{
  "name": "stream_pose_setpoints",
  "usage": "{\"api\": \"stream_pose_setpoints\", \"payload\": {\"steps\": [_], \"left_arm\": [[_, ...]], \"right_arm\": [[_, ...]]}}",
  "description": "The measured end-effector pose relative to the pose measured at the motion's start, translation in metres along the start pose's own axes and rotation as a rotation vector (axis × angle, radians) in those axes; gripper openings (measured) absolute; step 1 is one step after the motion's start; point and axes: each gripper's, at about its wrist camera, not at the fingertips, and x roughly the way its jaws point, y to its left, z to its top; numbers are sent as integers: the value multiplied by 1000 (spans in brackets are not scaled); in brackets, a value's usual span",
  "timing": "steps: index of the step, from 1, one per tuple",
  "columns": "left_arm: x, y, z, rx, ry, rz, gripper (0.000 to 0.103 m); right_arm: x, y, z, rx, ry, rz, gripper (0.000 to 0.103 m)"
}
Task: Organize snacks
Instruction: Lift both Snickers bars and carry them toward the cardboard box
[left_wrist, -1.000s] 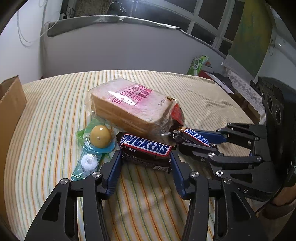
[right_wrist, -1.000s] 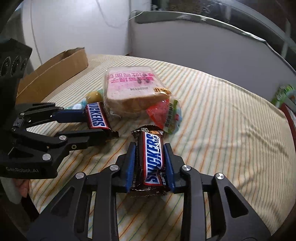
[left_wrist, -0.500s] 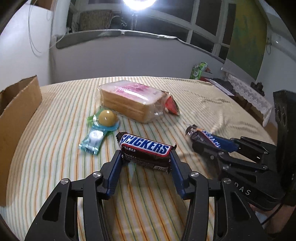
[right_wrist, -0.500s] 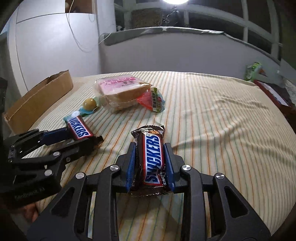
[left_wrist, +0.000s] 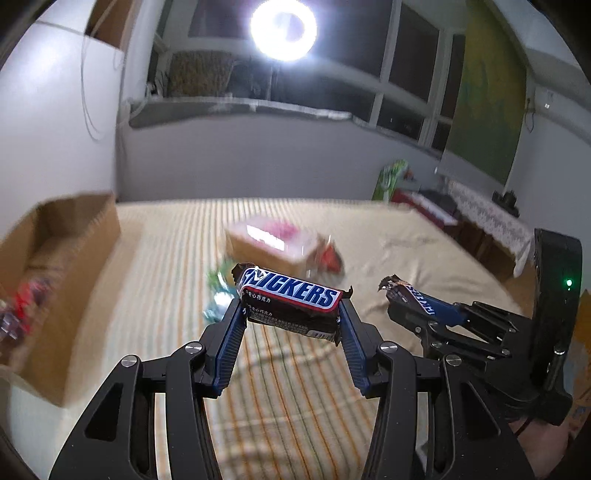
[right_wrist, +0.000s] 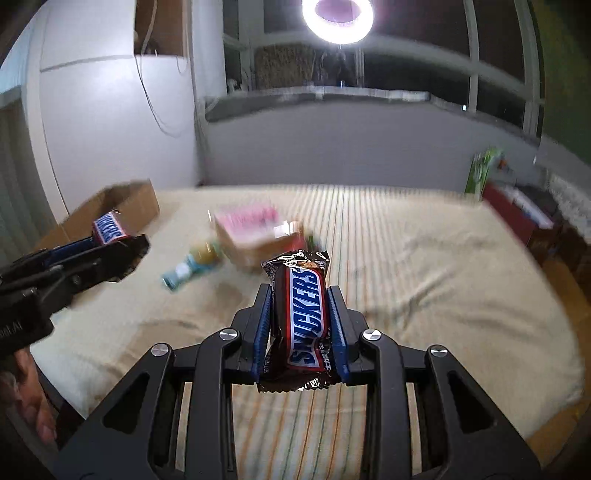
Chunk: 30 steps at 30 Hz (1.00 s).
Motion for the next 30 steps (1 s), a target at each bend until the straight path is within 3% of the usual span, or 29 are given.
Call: {"api": "stream_pose_setpoints", "payload": {"steps": [5,10,23,30], "left_arm": [[-51,18,34,-7,-107,3,49],[-88,48,52,-16,-177,49,49],[-81,56,25,-37,-133,72,49],[-87,99,13,-85,-128,92,49]], "right_arm": [[-50,17,37,-39,-110,-29,30],[-65,27,44,-52,-135,-22,30],[-30,47,30,-82,-61,28,30],[4,122,44,-176,-27,93,30]]}}
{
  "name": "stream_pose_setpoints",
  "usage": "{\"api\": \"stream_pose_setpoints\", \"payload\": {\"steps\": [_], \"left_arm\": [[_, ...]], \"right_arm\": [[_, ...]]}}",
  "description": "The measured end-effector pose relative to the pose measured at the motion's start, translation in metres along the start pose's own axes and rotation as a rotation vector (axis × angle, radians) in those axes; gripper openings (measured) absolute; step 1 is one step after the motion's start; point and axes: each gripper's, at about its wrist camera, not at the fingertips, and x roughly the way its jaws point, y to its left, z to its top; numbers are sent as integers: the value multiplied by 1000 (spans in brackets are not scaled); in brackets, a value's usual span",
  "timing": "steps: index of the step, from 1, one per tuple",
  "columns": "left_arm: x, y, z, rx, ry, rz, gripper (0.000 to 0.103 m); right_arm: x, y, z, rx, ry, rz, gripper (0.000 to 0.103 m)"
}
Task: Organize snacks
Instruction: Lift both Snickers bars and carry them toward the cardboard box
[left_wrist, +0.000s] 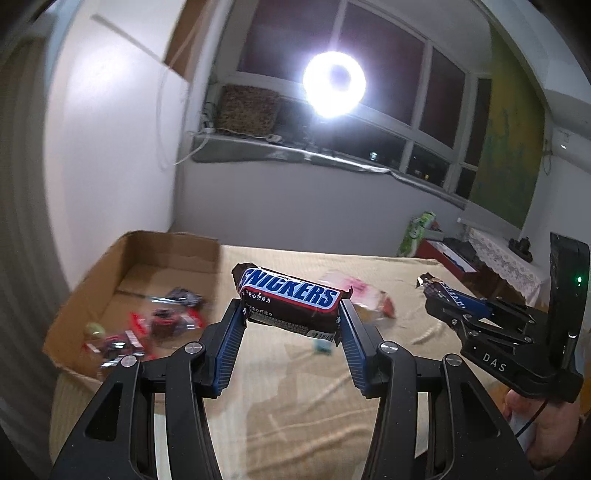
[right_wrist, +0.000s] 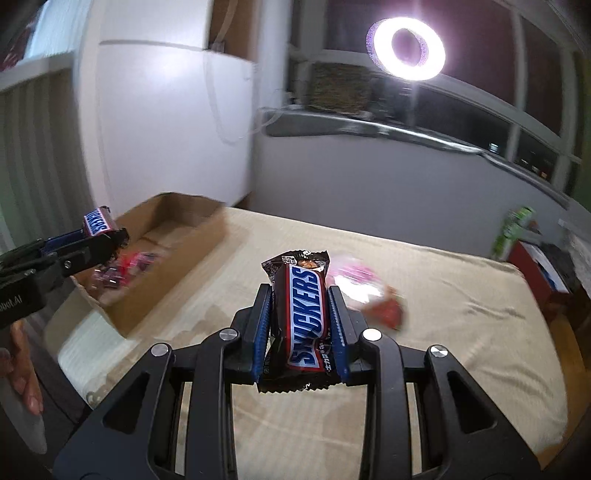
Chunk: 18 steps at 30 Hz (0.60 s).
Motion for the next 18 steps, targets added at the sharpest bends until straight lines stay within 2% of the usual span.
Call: {"api": "stream_pose_setpoints", "payload": {"steps": [6,10,14,18], "left_arm": [[-22,69,2,-55,-29,124,49],[-39,111,0,-101,-43,217,49],[-50,128,1,-123,-49,260,49],[-50,123,2,-110,-49,250,50]], "right_arm": [[42,95,36,-122,-11,169,30],[52,141,47,-181,-31,255,30],[59,155,50,-198,-32,275,30],[71,153,53,-197,-18,279,30]]}}
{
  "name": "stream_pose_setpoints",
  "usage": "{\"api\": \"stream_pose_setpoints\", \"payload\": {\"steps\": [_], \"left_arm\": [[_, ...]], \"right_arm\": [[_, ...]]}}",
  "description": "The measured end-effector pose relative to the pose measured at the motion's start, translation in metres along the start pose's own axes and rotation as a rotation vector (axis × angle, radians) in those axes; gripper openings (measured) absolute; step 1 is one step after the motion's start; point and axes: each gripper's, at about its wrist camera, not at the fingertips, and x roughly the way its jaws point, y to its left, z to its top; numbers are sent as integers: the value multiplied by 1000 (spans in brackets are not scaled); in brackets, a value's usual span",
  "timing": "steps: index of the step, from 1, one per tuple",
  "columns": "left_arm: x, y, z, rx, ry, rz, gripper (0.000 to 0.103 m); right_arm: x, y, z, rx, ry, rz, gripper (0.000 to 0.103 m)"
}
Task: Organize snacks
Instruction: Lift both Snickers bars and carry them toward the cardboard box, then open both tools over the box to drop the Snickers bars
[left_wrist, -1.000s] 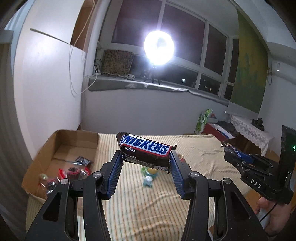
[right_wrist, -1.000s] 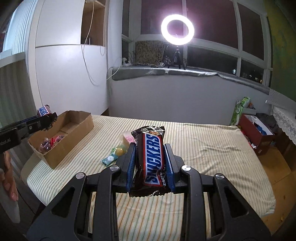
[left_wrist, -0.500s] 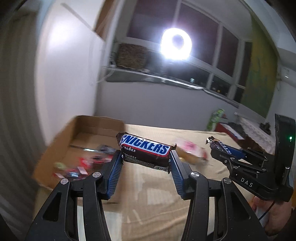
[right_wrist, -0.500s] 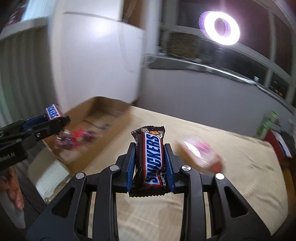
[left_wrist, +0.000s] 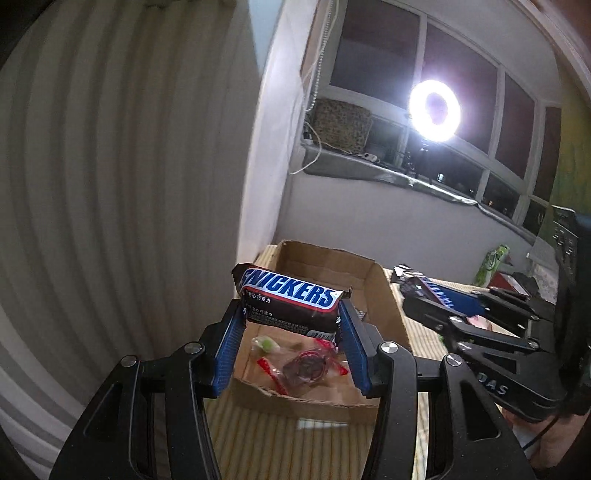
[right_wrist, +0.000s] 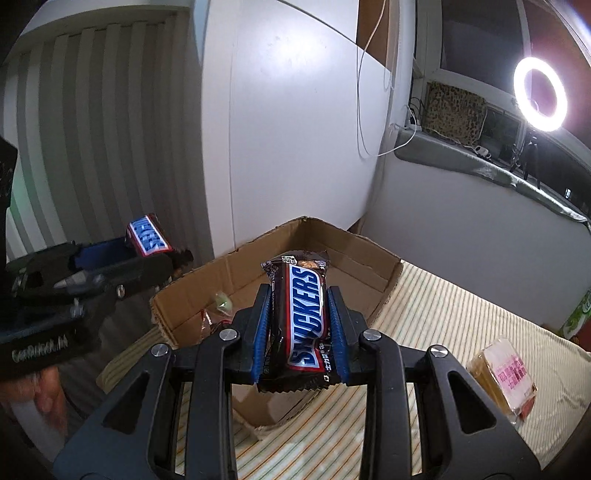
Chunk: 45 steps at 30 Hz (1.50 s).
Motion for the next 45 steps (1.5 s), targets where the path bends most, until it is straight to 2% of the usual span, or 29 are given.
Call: {"api": "stream_pose_setpoints", "payload": {"steps": [8,10,11,12,13,14,19,24,37,45], "left_arm": [[32,-3,-9,7,58,-29,50],[44,-3,-10,7,87,-28,53],[49,-4,-12,7,104,-30,55],[51,-4,-12,9,114,-28,64],[54,-4,-14,14,122,-18,74],[55,-4,-16,19,120,-4,77],[44,-2,-21,17,92,23,78],[44,2,-9,-18,62,23,78],[9,-2,-5,-10,27,48,79],[1,-19,-5,19,22,57,80]], "right_arm": [[39,-11,2,2,33,22,30],[52,-15,-1,9,41,37,31],[59,-17,-2,10,53,50,40],[65,-18,-4,5,64,50,55],[69,-20,-7,1,55,23,60],[70,-22,-8,-1,47,13,63],[67,-35,-18,34,37,10,63],[60,-43,-18,44,26,0,63],[15,-19,-12,28,-28,11,63],[-7,-38,-25,72,-52,15,64]]}}
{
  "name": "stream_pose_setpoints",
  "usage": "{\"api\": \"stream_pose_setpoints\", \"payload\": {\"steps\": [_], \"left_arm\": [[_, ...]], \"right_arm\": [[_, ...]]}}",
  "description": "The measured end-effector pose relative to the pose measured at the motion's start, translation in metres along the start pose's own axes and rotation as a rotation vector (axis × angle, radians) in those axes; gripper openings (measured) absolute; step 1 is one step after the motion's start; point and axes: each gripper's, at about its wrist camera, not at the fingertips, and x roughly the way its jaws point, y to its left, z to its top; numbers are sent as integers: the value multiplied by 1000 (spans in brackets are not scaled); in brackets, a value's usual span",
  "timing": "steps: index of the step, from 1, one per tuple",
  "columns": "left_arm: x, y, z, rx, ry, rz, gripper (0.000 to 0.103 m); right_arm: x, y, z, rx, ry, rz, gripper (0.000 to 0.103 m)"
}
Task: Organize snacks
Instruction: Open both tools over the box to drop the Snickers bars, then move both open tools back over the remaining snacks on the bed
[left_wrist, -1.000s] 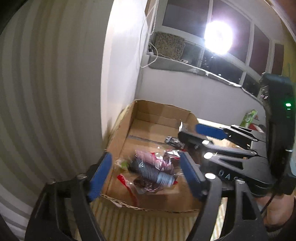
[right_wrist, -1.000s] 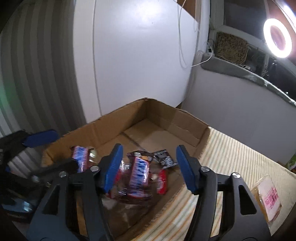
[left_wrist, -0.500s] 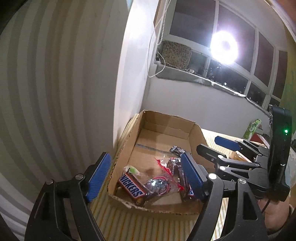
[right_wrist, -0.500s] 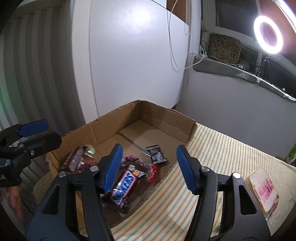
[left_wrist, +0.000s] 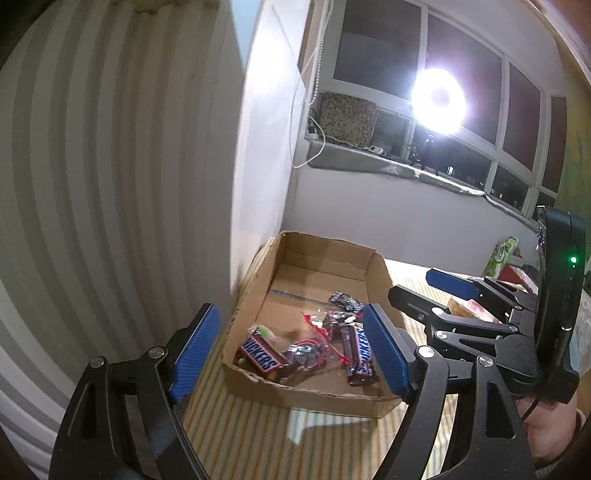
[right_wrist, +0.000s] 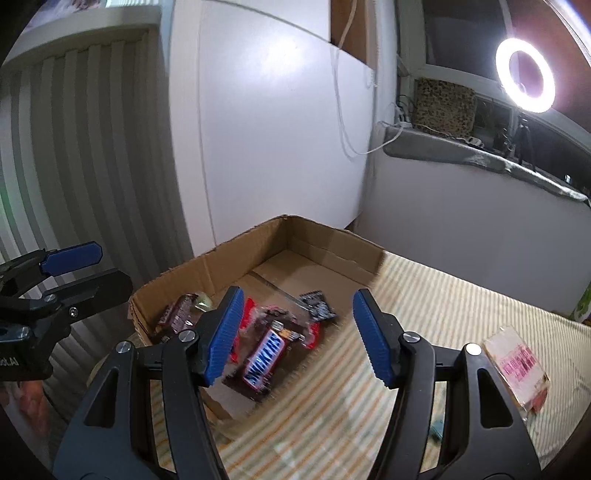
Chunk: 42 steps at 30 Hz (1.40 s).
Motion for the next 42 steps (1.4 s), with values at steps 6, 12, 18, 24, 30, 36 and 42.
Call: {"api": "stream_pose_setpoints", "payload": {"steps": [6,12,18,24,30,36,42], "left_arm": [[9,-45,0,73,16,-24,80],[21,-111,-8,169,41,-101,80],[25,-175,-22,249,72,-203,80],[4,-218,-32,337,61,-278,80],[-26,-216,-39,349,31,-291,80],[-42,-204,-45,333,26,-279,80],[-37,-197,-46,317,34,-281,80]], "right_arm": [[-29,-52,-22,86,-15,-45,64],[-78,-128,-58,199,-18,-167,64],[-131,-180,-96,299,-17,-288,64],[-179,-196,-117,370,-38,-339,64],[-203,-170,-112,331,-70,-335,65],[-207,-147,-105,288,-75,-314,65],[-180,-145,-106,275,-26,-300,71]]}}
